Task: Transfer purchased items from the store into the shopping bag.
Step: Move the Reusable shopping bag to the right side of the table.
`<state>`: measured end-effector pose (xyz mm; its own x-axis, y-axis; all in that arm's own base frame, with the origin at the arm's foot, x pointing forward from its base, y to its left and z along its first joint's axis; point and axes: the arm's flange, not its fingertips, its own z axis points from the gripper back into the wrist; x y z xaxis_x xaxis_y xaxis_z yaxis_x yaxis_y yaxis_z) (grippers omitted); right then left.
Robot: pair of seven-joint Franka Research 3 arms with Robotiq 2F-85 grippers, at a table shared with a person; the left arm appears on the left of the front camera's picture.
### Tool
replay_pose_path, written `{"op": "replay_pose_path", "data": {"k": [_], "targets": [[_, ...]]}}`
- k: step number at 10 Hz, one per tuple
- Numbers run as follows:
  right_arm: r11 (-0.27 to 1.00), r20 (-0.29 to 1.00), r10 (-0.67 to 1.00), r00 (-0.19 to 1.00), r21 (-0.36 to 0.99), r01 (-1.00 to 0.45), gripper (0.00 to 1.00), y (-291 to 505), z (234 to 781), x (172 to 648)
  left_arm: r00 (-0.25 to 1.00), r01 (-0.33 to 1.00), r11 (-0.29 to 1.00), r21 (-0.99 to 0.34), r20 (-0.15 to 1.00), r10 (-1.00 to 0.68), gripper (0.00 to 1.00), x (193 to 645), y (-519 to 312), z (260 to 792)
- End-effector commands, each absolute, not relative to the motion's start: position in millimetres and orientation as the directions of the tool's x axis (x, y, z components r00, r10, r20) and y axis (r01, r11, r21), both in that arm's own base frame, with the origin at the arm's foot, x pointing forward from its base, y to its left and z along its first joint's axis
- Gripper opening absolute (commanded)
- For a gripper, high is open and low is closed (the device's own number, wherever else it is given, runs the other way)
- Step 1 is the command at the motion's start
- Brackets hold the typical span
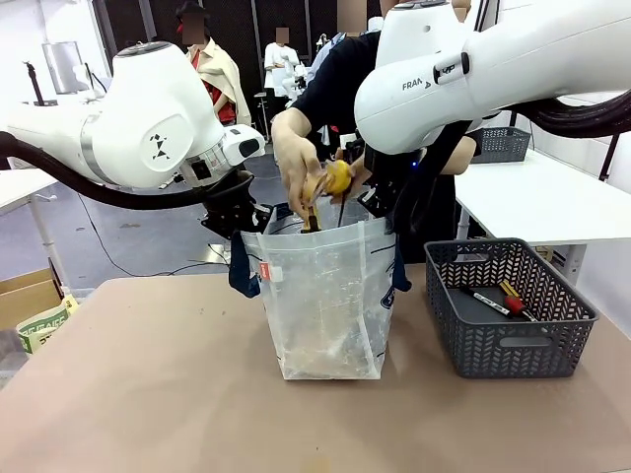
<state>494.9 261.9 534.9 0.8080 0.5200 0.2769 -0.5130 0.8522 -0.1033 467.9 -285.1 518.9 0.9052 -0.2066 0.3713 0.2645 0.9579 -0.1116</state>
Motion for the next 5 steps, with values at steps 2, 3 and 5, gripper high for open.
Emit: {"op": "replay_pose_path", "data": {"k": [2, 3, 5], "targets": [[0.853, 0.278, 0.519, 0.809, -0.103, -0.512, 0.00, 261.4, 535.0, 495.2, 0.905, 0.263, 0.958, -0.112, 0.372, -0.205, 0.00, 468.1, -284.4, 519.3], [0.853, 0.278, 0.519, 0.809, -0.103, -0.512, 0.00, 261.4, 535.0, 495.2, 0.905, 0.263, 0.958, -0.112, 0.372, -0.205, 0.00, 468.1, -284.4, 519.3], [0.853, 0.278, 0.519, 0.809, -0.103, -0.512, 0.00, 261.4, 535.0, 495.2, 0.905, 0.263, 0.958, -0.112, 0.372, -0.205, 0.00, 468.1, -284.4, 519.3]]}}
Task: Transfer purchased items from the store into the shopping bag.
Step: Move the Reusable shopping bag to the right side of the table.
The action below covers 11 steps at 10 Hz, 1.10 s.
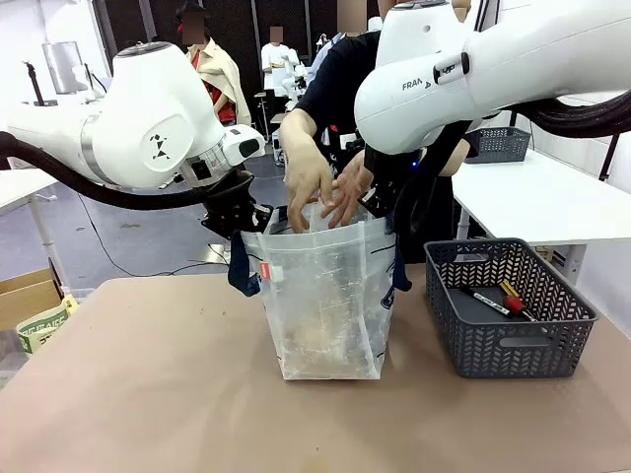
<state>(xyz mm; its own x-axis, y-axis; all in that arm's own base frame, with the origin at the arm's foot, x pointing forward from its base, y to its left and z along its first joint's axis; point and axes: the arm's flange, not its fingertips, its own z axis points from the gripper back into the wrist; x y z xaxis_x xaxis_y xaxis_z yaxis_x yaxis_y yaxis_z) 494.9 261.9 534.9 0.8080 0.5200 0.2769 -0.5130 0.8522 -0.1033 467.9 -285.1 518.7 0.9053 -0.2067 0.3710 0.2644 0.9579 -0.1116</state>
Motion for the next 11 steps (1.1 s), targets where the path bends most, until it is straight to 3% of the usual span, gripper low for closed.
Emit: {"op": "replay_pose_path", "data": {"k": [1, 11], "targets": [[0.853, 0.278, 0.519, 0.809, -0.103, -0.512, 0.00, 261.4, 535.0, 495.2, 0.905, 0.263, 0.958, -0.112, 0.372, -0.205, 0.00, 468.1, -284.4, 519.3], [0.853, 0.278, 0.519, 0.809, -0.103, -0.512, 0.00, 261.4, 535.0, 495.2, 0.905, 0.263, 0.958, -0.112, 0.372, -0.205, 0.00, 468.1, -284.4, 519.3]]}}
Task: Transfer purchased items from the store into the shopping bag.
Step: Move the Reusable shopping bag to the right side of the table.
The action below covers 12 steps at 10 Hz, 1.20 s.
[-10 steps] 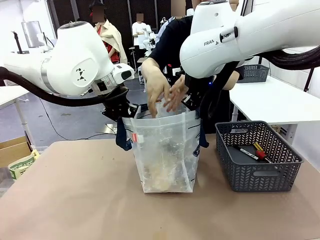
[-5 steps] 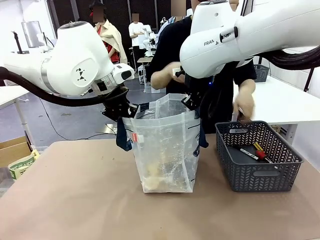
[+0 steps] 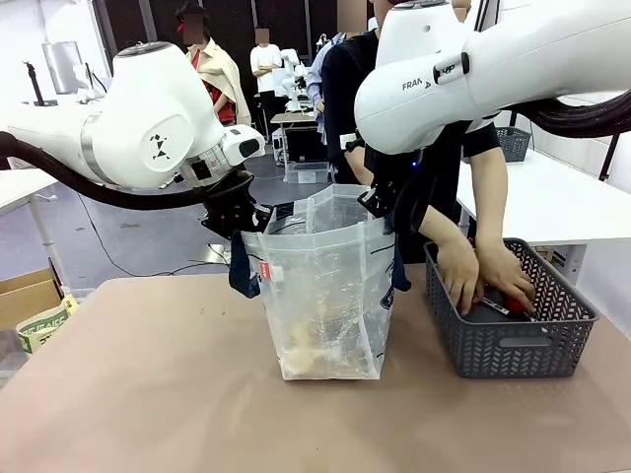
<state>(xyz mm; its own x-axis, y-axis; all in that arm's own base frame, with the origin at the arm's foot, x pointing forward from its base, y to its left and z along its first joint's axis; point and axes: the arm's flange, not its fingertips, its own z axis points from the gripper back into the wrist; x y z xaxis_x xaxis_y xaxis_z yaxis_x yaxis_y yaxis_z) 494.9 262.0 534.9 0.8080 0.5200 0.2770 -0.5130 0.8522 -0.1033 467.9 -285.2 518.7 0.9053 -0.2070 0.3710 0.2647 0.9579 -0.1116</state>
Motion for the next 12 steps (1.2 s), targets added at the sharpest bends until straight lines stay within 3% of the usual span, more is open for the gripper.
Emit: {"op": "replay_pose_path", "data": {"k": [1, 12], "targets": [[0.853, 0.278, 0.519, 0.809, -0.103, -0.512, 0.00, 261.4, 535.0, 495.2, 0.905, 0.263, 0.958, -0.112, 0.372, -0.205, 0.00, 468.1, -284.4, 519.3], [0.853, 0.278, 0.519, 0.809, -0.103, -0.512, 0.00, 261.4, 535.0, 495.2, 0.905, 0.263, 0.958, -0.112, 0.372, -0.205, 0.00, 468.1, -284.4, 519.3]]}}
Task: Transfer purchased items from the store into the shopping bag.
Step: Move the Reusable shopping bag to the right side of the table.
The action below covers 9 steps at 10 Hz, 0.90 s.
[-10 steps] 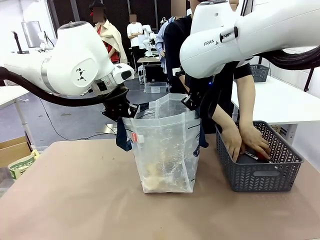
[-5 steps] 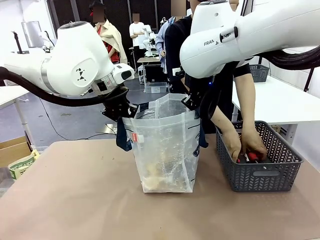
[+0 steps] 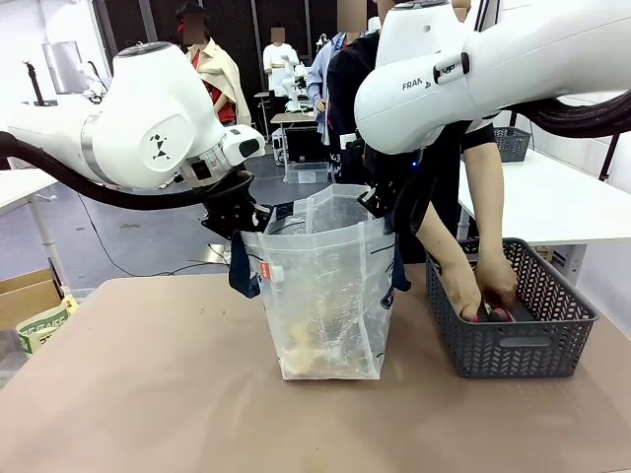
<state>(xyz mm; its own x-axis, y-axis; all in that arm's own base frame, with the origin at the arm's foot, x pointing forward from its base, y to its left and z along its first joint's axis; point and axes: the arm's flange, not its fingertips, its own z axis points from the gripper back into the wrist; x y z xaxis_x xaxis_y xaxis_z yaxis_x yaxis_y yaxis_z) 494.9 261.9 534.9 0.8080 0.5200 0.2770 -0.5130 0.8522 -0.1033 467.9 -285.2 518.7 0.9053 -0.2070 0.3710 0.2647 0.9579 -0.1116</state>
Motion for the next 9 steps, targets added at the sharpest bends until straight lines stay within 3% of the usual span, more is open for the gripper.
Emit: {"op": "replay_pose_path", "data": {"k": [1, 9], "targets": [[0.853, 0.278, 0.519, 0.809, -0.103, -0.512, 0.00, 261.4, 535.0, 495.2, 0.905, 0.263, 0.958, -0.112, 0.372, -0.205, 0.00, 468.1, -284.4, 519.3], [0.853, 0.278, 0.519, 0.809, -0.103, -0.512, 0.00, 261.4, 535.0, 495.2, 0.905, 0.263, 0.958, -0.112, 0.372, -0.205, 0.00, 468.1, -284.4, 519.3]]}}
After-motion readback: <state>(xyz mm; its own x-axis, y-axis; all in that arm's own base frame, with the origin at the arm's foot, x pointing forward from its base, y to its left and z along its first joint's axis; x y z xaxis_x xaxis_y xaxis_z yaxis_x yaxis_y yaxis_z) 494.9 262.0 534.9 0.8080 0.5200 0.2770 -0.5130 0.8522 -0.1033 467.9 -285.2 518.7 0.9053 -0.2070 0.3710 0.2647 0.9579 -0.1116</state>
